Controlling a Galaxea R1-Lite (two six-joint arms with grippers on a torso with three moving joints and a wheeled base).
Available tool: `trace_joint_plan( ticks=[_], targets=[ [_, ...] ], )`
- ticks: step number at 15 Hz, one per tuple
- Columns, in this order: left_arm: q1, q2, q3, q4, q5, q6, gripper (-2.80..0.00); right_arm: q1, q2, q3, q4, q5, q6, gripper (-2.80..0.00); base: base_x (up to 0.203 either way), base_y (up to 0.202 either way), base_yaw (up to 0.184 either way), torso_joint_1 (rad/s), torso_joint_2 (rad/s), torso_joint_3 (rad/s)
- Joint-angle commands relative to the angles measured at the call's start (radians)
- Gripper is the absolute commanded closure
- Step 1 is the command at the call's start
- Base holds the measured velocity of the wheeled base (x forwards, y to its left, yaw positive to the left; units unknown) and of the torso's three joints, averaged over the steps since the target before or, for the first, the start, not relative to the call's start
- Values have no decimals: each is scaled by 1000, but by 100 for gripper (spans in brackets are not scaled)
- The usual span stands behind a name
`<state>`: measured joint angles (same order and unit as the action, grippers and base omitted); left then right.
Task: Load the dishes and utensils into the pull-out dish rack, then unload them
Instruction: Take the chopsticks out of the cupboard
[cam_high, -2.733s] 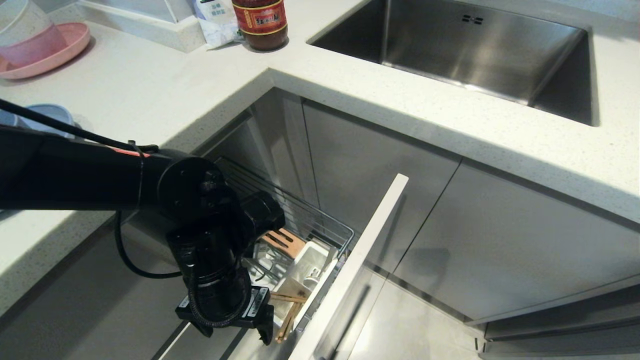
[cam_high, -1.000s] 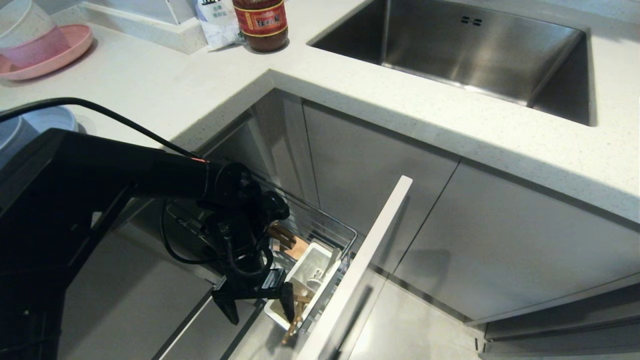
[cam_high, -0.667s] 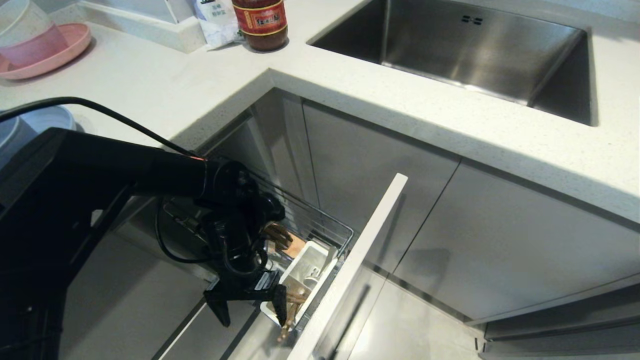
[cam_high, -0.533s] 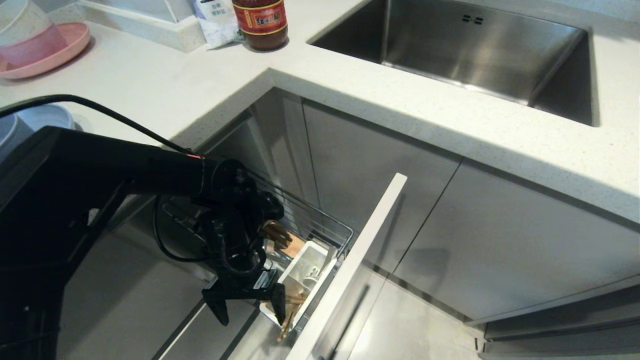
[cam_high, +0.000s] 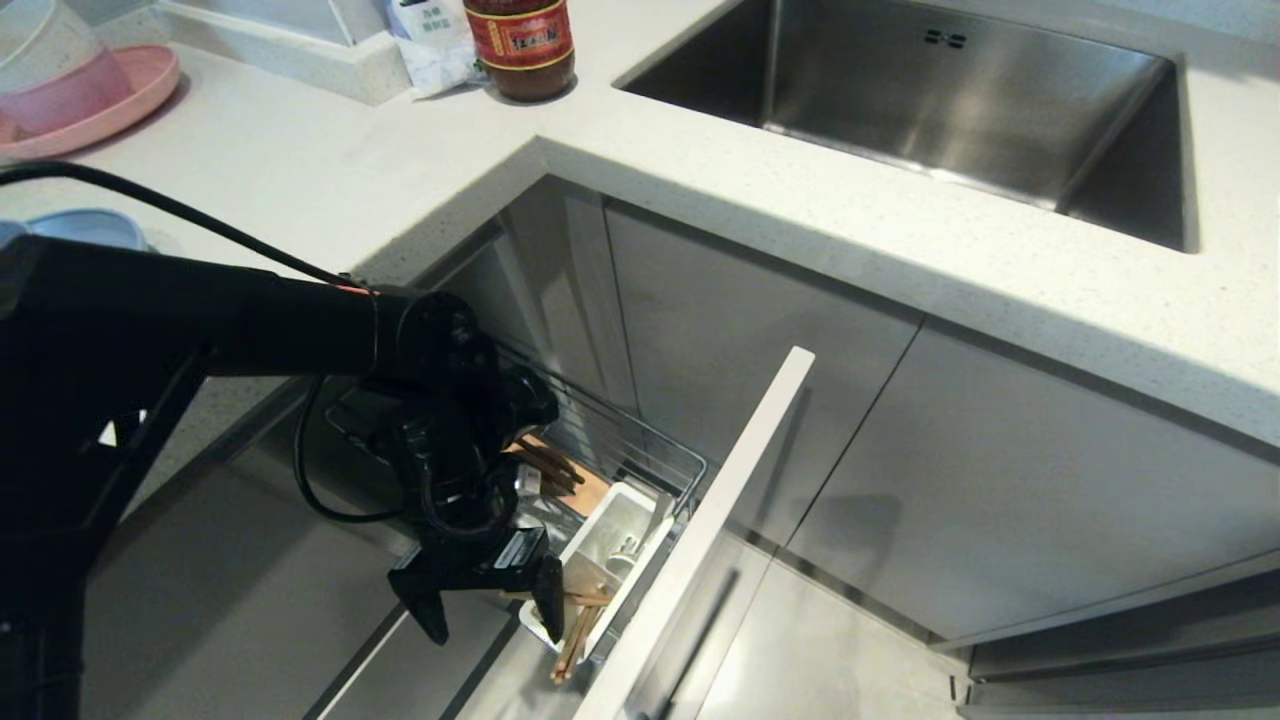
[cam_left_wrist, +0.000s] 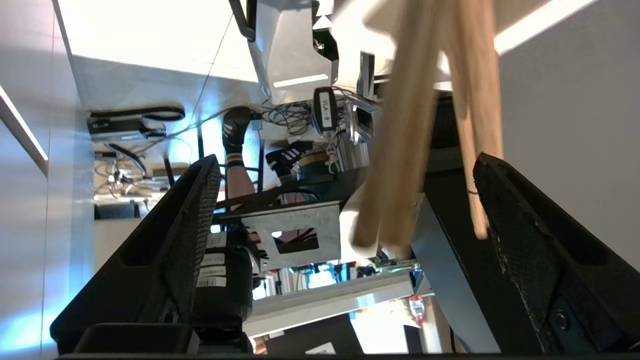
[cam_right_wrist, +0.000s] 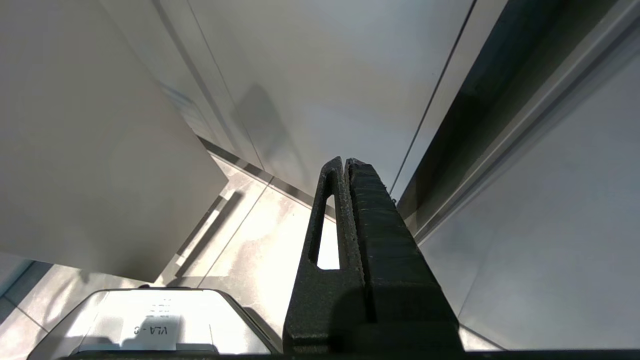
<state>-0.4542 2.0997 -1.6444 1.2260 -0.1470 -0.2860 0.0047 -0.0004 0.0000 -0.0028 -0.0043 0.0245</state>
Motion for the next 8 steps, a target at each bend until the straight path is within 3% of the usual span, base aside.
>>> trace_joint_plan(
  ticks=[1, 8],
  targets=[
    [12, 53, -16, 5, -3, -1, -280, 1, -4, 2, 0, 0, 0, 0, 0, 0, 0, 0, 0, 0],
    [46, 82, -63, 4, -55, -1, -280, 1, -3, 2, 0, 0, 0, 0, 0, 0, 0, 0, 0, 0]
  ],
)
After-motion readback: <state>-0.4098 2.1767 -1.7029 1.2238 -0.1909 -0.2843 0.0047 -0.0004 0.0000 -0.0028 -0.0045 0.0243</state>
